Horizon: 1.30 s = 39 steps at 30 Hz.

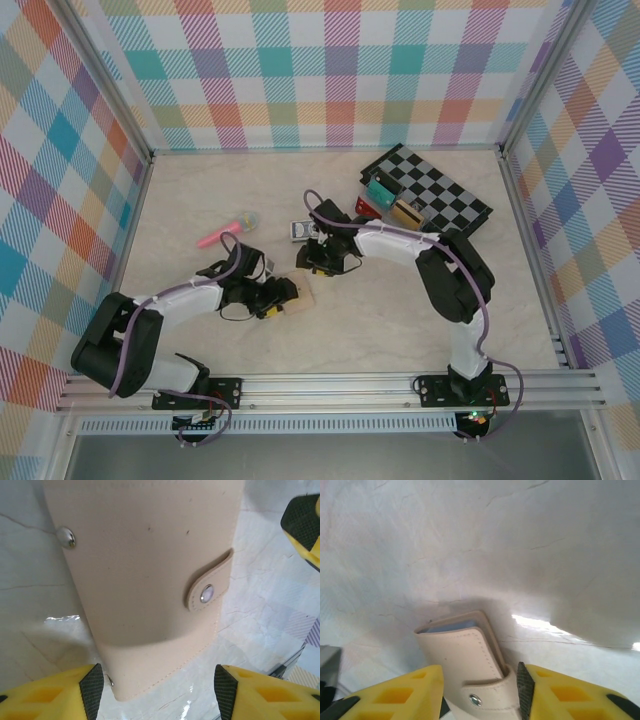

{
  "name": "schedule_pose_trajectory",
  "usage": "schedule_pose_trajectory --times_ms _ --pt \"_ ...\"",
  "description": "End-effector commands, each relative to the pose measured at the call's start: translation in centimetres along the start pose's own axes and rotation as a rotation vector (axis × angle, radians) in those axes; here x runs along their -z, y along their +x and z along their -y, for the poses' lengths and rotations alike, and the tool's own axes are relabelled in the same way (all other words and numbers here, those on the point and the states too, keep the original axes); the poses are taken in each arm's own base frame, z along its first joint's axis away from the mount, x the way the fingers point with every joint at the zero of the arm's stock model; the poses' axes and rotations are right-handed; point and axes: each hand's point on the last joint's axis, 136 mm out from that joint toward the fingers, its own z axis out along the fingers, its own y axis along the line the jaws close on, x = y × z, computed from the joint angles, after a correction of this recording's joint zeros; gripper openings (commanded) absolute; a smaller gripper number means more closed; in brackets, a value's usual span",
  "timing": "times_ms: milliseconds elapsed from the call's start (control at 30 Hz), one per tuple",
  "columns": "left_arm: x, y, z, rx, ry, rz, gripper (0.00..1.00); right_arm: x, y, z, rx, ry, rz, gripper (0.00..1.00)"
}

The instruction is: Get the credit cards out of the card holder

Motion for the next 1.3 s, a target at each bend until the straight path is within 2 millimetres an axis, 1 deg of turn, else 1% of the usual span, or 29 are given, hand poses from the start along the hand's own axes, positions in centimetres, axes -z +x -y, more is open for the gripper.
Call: schedule_pose_trajectory --times_ms 0,67,133,300,433,567,700,967,1067,1167,1267 --pt "0.8 -0.7 -1.0 0.052 -0.041 0.060 0.62 2.6 0.0 0.6 0.056 0.061 0.038 0.46" --pt "0.7 -1.1 -1.5 0.103 -0.038 0.063 0.59 2.5 0.5 1.3 0.063 0.077 0.025 0.47" --pt "0.3 -1.3 -1.8 0.145 -0.027 0.061 0.56 2.3 1.1 1.5 0.068 0.068 0.001 0.44" --pt "-0.2 -1.8 -2.5 0.212 -0.037 0.067 0.51 1.3 2.9 0.1 0.083 -0.025 -0.084 0.39" --pt "-0.7 -1.9 -2.6 0.235 -0.013 0.058 0.50 0.2 3.6 -0.4 0.084 -0.053 -0.128 0.33" --pt "-1.4 -2.1 -2.1 0.255 0.038 0.027 0.47 -1.0 4.0 -0.5 0.074 -0.067 -0.166 0.26" --pt "-1.3 -2.4 -1.5 0.241 0.079 0.030 0.47 -1.9 4.2 0.0 0.053 -0.060 -0.190 0.25" --pt "-1.5 -3.0 0.5 0.129 0.184 0.030 0.47 -3.6 5.0 0.7 0.000 -0.073 -0.238 0.27" --pt "-1.1 -3.3 1.4 0.087 0.221 0.045 0.45 -3.6 5.1 0.8 -0.009 -0.077 -0.238 0.28" --pt "-0.5 -3.6 2.2 0.046 0.249 0.068 0.40 -3.2 4.9 0.7 -0.005 -0.075 -0.224 0.29" --pt "0.0 -3.7 2.6 0.015 0.260 0.086 0.33 -2.3 4.4 0.8 0.011 -0.055 -0.187 0.30"
